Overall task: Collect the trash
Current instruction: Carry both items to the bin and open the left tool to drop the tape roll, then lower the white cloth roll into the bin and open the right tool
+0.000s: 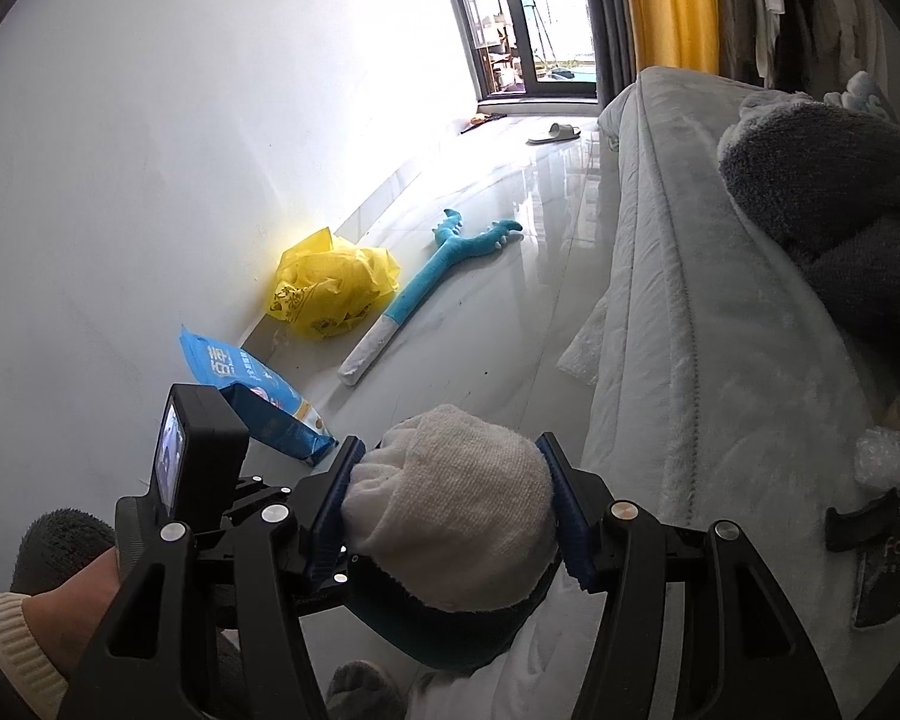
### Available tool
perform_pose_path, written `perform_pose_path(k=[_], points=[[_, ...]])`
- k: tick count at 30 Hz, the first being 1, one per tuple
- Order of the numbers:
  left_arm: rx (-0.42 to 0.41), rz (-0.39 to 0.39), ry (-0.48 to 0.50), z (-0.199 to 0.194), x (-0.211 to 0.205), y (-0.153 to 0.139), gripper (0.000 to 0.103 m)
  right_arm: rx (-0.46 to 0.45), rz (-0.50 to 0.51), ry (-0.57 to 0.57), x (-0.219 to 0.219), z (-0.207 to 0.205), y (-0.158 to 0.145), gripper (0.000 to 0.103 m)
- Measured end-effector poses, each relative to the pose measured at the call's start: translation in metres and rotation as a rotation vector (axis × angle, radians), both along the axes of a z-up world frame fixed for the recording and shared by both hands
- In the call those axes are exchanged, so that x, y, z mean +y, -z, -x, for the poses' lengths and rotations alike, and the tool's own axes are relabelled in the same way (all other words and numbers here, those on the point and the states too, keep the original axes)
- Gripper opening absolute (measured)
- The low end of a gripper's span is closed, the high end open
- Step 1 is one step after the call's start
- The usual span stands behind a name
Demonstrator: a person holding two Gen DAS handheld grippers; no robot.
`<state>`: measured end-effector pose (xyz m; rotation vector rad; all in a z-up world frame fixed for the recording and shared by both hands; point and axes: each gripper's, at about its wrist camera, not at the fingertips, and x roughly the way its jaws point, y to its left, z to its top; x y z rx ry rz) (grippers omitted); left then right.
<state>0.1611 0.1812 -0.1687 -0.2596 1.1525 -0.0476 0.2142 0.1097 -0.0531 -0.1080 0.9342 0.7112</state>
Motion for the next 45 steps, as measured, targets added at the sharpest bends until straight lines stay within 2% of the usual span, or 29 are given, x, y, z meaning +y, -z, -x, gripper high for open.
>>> perform_pose_path(k=[2, 7, 11, 15, 24, 37, 42, 45], points=[[0.009, -0.008, -0.017, 0.002, 0.005, 0.0, 0.073, 0.008, 0.008, -0.005, 0.005, -0.001, 0.005, 0.059], [-0.019, -0.026, -0.058, 0.01, 0.021, -0.008, 0.082, 0.033, 0.035, -0.004, 0.016, -0.005, 0.017, 0.059], [-0.058, -0.011, -0.088, 0.016, 0.034, -0.018, 0.088, 0.093, 0.03, 0.006, 0.022, -0.008, 0.032, 0.059], [-0.106, 0.02, -0.109, 0.021, 0.046, -0.029, 0.09, 0.128, 0.036, 0.012, 0.029, -0.012, 0.044, 0.059], [-0.177, 0.024, -0.136, 0.031, 0.061, -0.047, 0.093, 0.201, 0.077, 0.021, 0.045, -0.018, 0.078, 0.059], [-0.329, -0.01, -0.144, 0.044, 0.069, -0.078, 0.093, 0.255, 0.166, -0.001, 0.064, -0.014, 0.111, 0.059], [-0.359, -0.013, -0.147, 0.047, 0.071, -0.085, 0.093, 0.269, 0.198, -0.012, 0.068, -0.013, 0.12, 0.059], [-0.376, -0.027, -0.145, 0.049, 0.072, -0.089, 0.093, 0.275, 0.204, -0.013, 0.069, -0.012, 0.122, 0.065]])
